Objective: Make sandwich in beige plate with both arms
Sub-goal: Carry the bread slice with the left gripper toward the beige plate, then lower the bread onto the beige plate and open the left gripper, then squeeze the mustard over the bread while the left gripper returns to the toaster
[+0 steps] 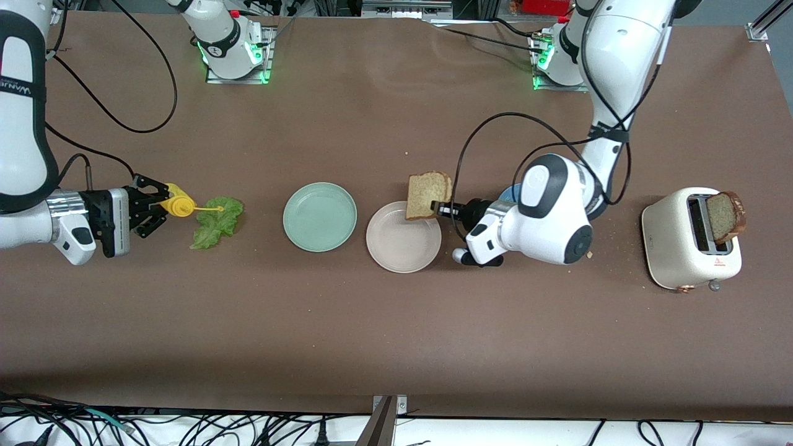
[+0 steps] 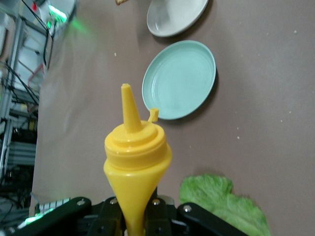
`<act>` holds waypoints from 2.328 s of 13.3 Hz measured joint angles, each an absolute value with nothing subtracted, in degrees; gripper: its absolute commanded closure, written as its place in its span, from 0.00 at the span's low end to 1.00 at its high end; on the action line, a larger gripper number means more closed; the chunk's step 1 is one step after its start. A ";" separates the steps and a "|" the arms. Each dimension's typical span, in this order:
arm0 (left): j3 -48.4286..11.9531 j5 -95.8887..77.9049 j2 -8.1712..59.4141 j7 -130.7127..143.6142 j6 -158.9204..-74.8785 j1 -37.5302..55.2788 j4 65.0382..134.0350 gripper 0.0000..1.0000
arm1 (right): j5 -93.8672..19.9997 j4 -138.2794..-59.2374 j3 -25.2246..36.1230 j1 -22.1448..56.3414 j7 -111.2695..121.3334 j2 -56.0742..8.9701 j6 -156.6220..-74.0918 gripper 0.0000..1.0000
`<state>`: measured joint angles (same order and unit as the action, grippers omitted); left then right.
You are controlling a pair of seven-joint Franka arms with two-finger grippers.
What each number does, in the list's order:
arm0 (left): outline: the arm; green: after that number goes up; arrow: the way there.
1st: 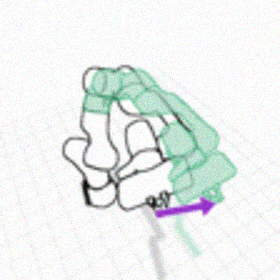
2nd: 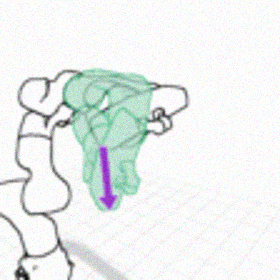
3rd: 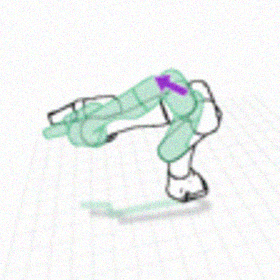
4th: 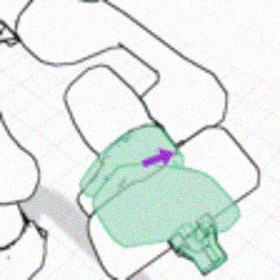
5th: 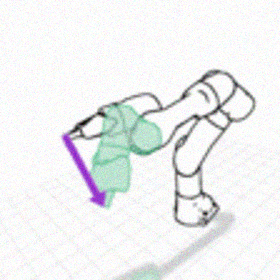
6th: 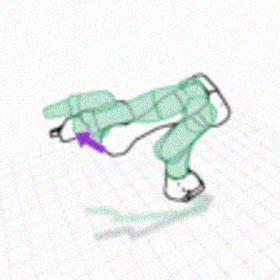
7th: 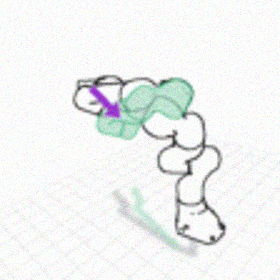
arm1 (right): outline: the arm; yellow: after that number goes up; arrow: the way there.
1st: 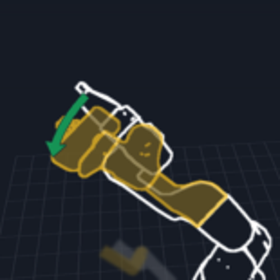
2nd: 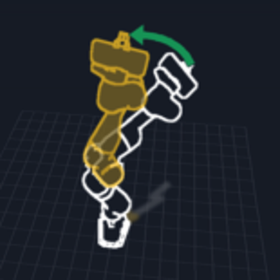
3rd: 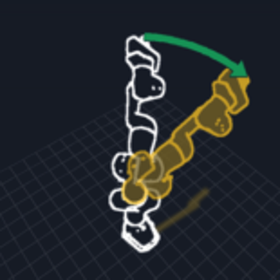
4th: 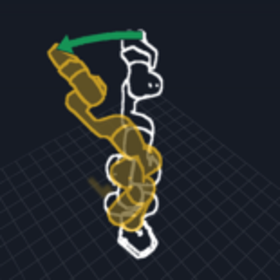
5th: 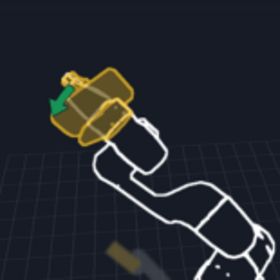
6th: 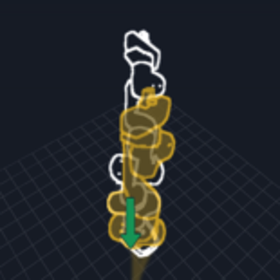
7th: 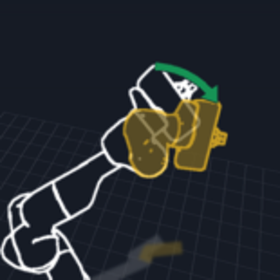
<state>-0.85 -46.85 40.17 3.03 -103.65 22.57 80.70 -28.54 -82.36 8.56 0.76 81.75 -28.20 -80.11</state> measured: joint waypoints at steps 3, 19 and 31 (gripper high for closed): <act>-0.87 -47.54 42.06 3.17 -110.90 25.17 80.67 1.00 | -22.64 -81.86 8.41 5.48 73.72 -24.90 -78.45 1.00; -0.98 -57.87 49.33 -12.04 -122.96 26.87 80.45 0.00 | -20.90 -81.92 7.63 16.57 56.90 -24.94 -81.21 1.00; 1.70 -40.35 46.95 -5.96 -123.24 22.49 79.00 0.00 | -20.80 -81.94 7.52 21.66 48.68 -25.64 -85.08 1.00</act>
<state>1.70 -40.35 46.95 -5.96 -123.24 22.49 79.00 -20.80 -81.94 7.52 21.66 48.68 -25.64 -85.08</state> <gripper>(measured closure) 0.000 0.938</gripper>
